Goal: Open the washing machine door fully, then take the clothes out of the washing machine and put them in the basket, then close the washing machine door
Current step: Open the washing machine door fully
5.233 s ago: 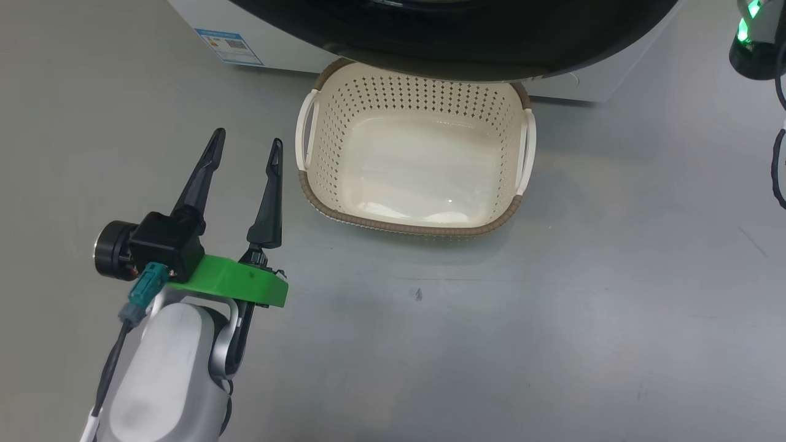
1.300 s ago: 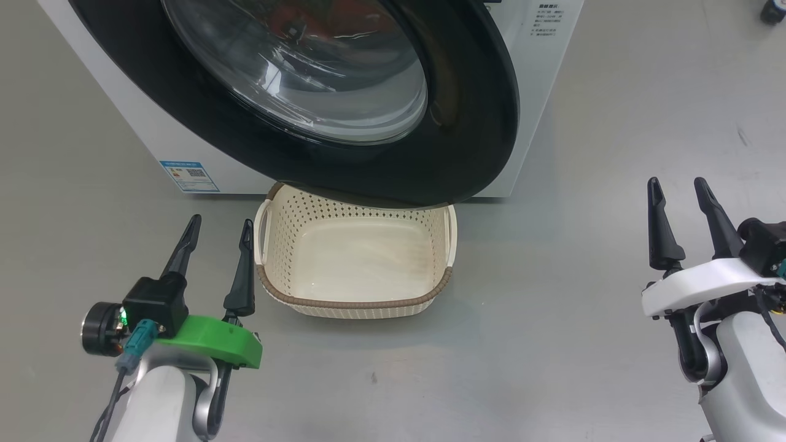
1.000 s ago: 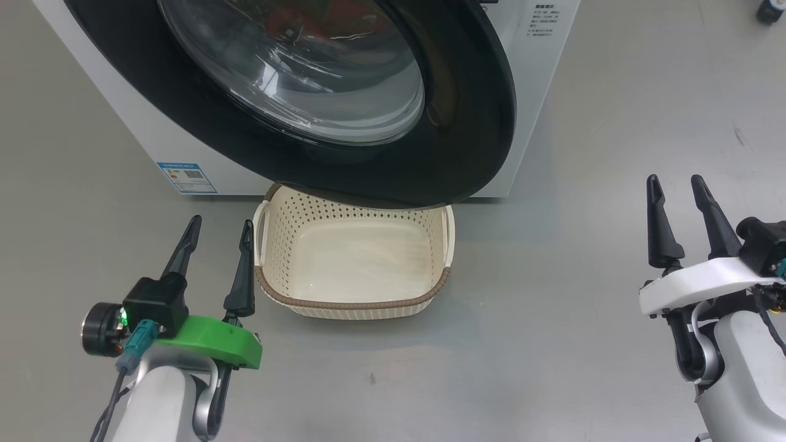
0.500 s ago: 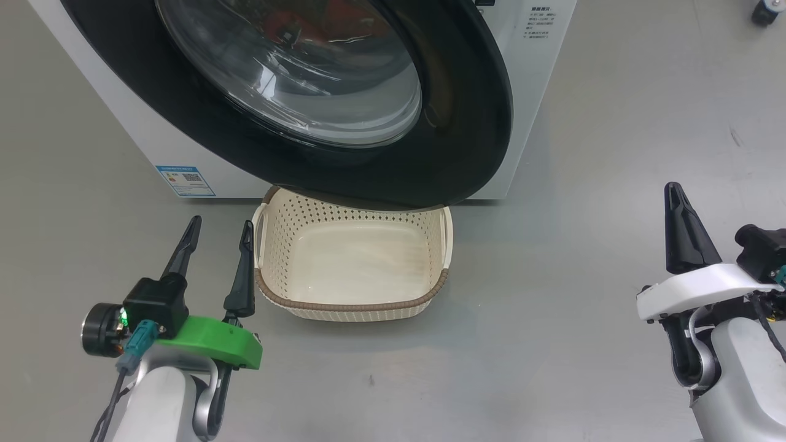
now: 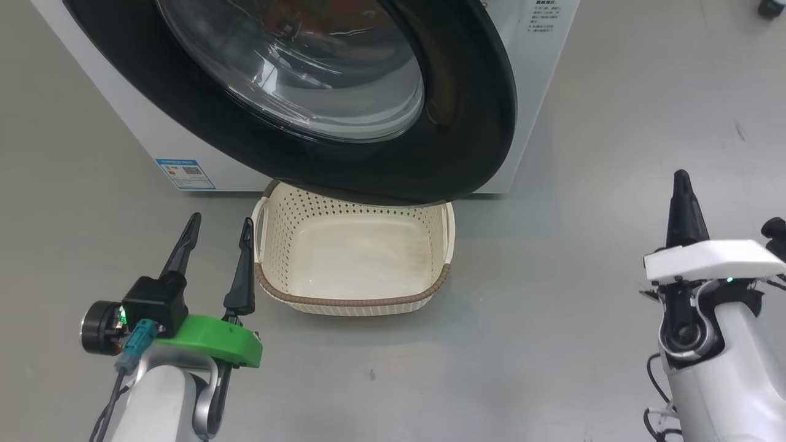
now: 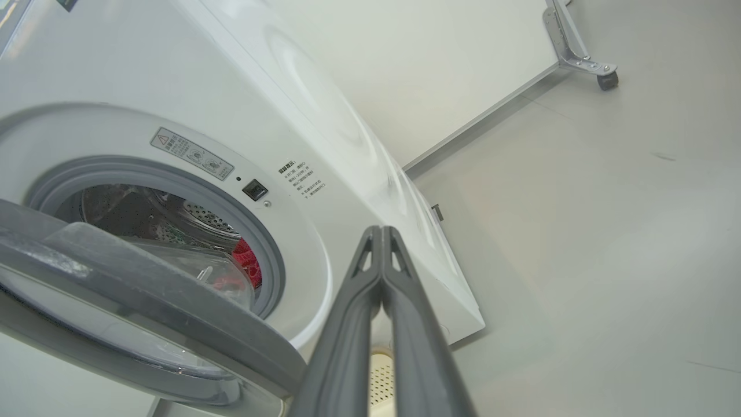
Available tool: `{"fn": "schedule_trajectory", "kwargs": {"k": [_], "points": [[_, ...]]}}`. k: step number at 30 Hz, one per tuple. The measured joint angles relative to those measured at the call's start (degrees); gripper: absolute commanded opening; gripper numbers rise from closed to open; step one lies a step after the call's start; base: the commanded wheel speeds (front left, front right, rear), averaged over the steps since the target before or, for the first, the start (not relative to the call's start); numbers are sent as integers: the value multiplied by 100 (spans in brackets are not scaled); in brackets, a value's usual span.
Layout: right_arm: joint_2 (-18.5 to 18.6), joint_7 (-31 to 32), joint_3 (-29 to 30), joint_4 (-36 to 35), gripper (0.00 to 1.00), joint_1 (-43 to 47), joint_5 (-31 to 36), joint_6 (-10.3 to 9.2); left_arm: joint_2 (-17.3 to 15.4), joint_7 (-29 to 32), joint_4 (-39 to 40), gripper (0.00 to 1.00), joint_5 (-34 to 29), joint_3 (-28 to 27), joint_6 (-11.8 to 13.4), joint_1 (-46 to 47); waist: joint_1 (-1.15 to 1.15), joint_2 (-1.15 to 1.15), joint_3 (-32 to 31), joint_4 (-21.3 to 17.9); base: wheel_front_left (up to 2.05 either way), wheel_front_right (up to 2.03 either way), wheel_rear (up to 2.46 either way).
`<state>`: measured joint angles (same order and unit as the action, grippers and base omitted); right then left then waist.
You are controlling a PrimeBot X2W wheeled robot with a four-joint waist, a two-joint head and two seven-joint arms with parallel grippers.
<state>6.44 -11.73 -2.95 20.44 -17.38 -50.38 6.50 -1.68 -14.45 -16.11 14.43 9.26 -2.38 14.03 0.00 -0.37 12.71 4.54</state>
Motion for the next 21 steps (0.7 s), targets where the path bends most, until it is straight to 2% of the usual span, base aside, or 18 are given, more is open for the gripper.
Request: {"fn": "schedule_trajectory", "kwargs": {"k": [6, 8, 9, 13, 14, 21], "points": [[-266, 626, 238, -18, 0, -480, -1243, 47, -1, 0, 48, 100, 0, 22, -1, 7, 0, 0, 106, -3, 0, 0, 0], [-252, 1057, 374, -29, 0, -738, -1887, 47, 0, 0, 55, 100, 1, 134, -25, 25, 0, 0, 170, 27, 0, 0, 0], [-252, 1057, 374, -29, 0, -738, -1887, 47, 0, 0, 55, 100, 1, 134, -25, 25, 0, 0, 170, 27, 0, 0, 0], [-244, 1703, 425, -36, 0, -1089, -2670, 47, 0, 0, 98, 100, 19, 205, -27, 89, 0, 0, 262, 96, 0, 0, 0], [-243, 2030, 435, -48, 0, -1262, -3020, 47, 0, 0, 125, 100, 30, 229, -27, 137, 0, 0, 312, 135, 0, 0, 0], [-221, 3030, 422, 9, 0, -1811, -3753, 36, 0, 0, 179, 100, 98, 325, -26, 249, 0, 0, 500, 285, 0, 0, 0]]}}
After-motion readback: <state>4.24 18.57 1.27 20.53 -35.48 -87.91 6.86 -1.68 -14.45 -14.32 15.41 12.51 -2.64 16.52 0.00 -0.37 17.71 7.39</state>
